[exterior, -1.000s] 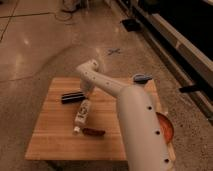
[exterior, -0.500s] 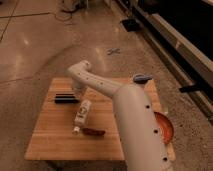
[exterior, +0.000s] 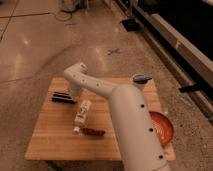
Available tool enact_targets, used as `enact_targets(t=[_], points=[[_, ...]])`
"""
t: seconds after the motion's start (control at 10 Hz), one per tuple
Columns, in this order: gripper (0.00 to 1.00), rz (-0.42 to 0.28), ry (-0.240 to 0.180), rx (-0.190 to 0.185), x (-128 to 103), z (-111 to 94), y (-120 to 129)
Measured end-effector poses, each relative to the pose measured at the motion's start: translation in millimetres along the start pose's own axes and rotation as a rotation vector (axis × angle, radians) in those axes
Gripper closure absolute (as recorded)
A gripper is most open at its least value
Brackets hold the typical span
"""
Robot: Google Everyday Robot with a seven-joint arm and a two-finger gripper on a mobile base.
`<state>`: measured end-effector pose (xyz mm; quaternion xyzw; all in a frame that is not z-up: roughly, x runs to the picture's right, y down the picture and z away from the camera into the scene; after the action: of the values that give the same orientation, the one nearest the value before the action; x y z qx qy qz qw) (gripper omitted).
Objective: Push the eraser across the table
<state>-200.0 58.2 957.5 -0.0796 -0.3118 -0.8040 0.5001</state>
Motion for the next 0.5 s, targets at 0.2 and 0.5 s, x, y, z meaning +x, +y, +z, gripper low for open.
enact_targets(t=[0.2,0.5], points=[[1.0,-0.008,0.006,-0.011,6.7,4.7,1.9],[1.0,-0.021,0.007,0.007,14.6,9.0,-12.5]])
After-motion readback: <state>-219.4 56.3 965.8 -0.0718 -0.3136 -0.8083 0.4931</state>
